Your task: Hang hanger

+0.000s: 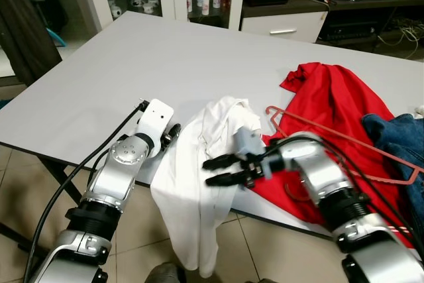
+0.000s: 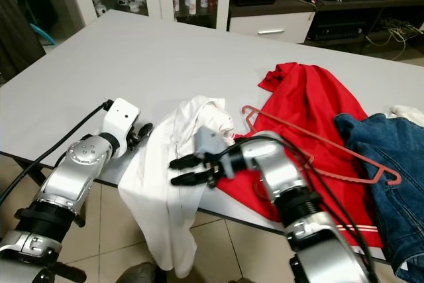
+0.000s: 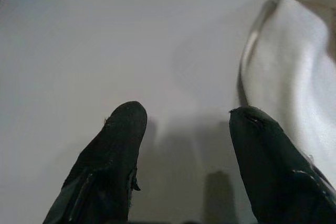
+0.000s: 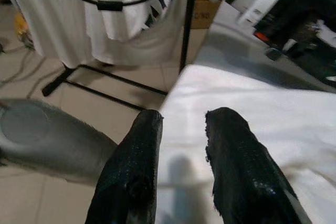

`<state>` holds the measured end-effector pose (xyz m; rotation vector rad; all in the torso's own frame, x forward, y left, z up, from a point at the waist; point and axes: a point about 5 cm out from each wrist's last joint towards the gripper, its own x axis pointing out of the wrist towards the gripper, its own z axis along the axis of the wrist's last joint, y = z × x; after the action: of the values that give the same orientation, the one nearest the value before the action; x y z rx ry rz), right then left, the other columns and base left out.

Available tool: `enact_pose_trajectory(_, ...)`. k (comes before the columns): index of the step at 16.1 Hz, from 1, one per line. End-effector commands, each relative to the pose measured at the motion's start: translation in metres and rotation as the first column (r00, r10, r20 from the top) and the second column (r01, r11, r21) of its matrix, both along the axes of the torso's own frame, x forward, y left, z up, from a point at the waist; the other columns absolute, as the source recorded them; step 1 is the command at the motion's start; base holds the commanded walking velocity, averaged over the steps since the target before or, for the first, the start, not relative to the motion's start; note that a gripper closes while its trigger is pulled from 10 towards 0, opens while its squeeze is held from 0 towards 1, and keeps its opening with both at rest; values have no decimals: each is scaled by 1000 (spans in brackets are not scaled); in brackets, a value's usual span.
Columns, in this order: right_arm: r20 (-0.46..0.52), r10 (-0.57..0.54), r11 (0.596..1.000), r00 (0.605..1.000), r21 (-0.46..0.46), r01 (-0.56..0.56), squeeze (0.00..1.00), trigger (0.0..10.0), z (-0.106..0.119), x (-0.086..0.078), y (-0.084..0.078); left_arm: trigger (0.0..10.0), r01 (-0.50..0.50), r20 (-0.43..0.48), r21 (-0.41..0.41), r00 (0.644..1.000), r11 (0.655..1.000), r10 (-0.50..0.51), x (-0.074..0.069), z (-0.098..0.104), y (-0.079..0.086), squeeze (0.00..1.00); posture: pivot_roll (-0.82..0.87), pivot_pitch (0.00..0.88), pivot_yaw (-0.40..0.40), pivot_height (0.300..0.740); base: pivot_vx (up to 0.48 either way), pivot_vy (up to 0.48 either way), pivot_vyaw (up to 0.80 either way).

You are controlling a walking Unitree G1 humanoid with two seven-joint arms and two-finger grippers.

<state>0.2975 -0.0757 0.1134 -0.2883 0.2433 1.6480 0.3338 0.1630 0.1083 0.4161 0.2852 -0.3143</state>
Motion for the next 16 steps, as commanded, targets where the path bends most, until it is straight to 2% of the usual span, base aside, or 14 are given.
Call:
enact_pose_trajectory(1, -4, 4, 1000, 1000, -27, -4, 0, 10000, -1, 2, 11, 10000, -19, 76, -8, 997, 1000, 19, 7, 15, 1, 0, 41, 0, 0, 740, 0, 0, 0)
enact_pose_trajectory(4, -43, -96, 994, 994, -60, 93, 0, 10000, -9, 10, 32, 10000, -52, 145, -32, 988, 998, 56, 11, 27, 6, 0, 53, 0, -8, 740, 0, 0, 0)
enact_pose_trajectory(6, -39, -74, 992, 996, -101, 70, 0, 10000, -14, 7, 40, 10000, -66, 155, -32, 985, 997, 70, 11, 28, 10, 0, 58, 0, -13, 740, 0, 0, 0)
enact_pose_trajectory(9, 14, -83, 962, 996, -260, 83, 0, 10000, -25, 12, 38, 10000, -80, 171, -36, 982, 996, 85, 9, 29, 14, 0, 62, 0, -20, 740, 0, 0, 0)
enact_pose_trajectory(10, 45, -127, 939, 991, -315, 135, 0, 10000, -27, 18, 35, 10000, -79, 175, -38, 981, 996, 84, 9, 30, 15, 0, 63, 0, -24, 740, 0, 0, 0)
enact_pose_trajectory(11, 100, -203, 905, 974, -360, 226, 0, 10000, -29, 26, 32, 10000, -71, 176, -39, 981, 997, 77, 8, 31, 14, 0, 63, 0, -24, 740, 0, 0, 0)
enact_pose_trajectory(12, 164, -305, 860, 938, -375, 346, 0, 10000, -28, 36, 30, 10000, -59, 173, -35, 983, 998, 64, 8, 30, 14, 0, 60, 0, -26, 740, 0, 0, 0)
enact_pose_trajectory(14, 252, -447, 787, 858, -346, 511, 0, 10000, -22, 51, 28, 10000, -38, 169, -29, 985, 999, 43, 6, 29, 12, 0, 62, 0, -23, 740, 0, 0, 0)
enact_pose_trajectory(15, 275, -487, 771, 829, -310, 556, 0, 10000, -17, 55, 31, 10000, -28, 167, -31, 985, 999, 32, 6, 29, 11, 0, 62, 0, -22, 740, 0, 0, 0)
enact_pose_trajectory(16, 278, -499, 769, 821, -296, 567, 0, 10000, -15, 56, 32, 10000, -22, 165, -32, 986, 999, 27, 5, 29, 11, 0, 62, 0, -19, 740, 0, 0, 0)
